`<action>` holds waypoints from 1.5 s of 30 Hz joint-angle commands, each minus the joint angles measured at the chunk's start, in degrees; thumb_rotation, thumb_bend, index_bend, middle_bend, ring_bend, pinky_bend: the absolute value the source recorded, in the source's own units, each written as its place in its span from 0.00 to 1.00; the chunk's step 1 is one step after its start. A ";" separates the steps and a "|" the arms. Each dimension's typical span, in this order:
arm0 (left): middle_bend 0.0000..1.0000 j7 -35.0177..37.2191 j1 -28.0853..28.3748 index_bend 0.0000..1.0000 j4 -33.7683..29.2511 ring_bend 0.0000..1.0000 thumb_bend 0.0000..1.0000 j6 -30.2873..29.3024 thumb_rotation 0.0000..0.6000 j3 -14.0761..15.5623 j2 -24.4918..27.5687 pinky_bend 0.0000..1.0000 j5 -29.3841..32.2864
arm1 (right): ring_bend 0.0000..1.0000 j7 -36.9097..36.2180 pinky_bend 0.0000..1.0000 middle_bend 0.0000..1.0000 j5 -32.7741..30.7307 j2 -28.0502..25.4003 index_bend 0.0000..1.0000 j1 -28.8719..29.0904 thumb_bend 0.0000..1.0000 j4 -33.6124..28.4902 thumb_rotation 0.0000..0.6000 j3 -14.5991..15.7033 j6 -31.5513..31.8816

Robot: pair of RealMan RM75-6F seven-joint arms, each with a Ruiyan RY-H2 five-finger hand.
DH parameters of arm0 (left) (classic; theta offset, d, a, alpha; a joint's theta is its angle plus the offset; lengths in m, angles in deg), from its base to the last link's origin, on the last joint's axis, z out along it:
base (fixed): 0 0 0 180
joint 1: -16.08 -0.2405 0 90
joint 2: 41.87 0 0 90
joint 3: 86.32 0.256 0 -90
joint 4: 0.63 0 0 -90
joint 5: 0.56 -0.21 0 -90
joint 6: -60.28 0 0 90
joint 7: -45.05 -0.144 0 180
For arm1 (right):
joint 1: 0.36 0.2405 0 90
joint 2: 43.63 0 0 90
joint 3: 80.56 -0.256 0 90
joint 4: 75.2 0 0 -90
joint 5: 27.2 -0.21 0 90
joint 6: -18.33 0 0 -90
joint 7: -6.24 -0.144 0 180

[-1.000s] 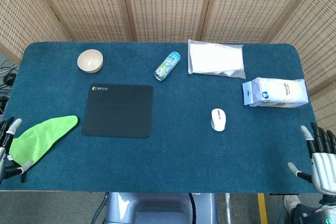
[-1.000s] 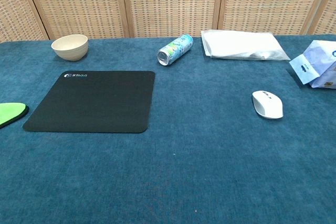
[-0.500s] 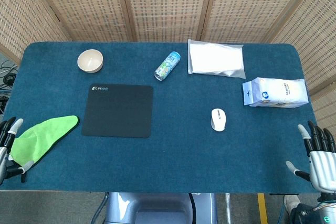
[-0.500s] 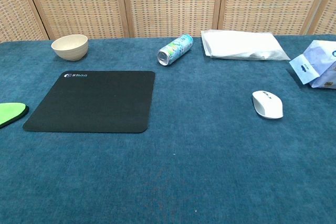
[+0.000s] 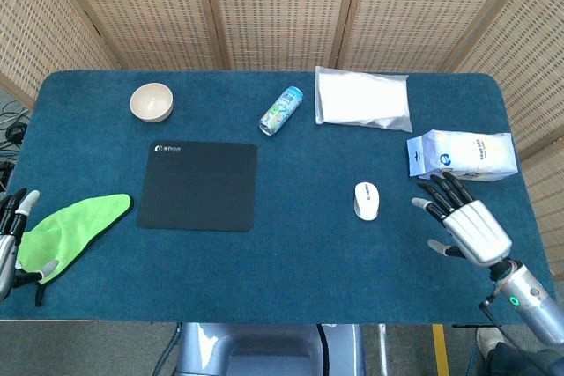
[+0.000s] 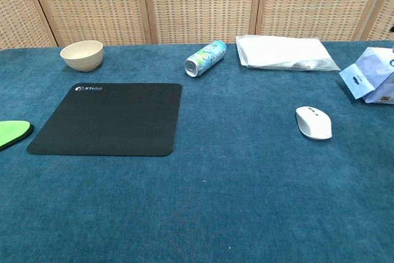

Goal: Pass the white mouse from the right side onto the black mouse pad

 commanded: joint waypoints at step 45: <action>0.00 -5.08 6.05 0.00 7.36 0.00 0.04 7.29 1.00 -5.57 -6.17 0.00 16.02 | 0.00 -13.13 0.06 0.04 14.49 28.91 0.34 29.14 0.15 59.65 1.00 24.69 -6.62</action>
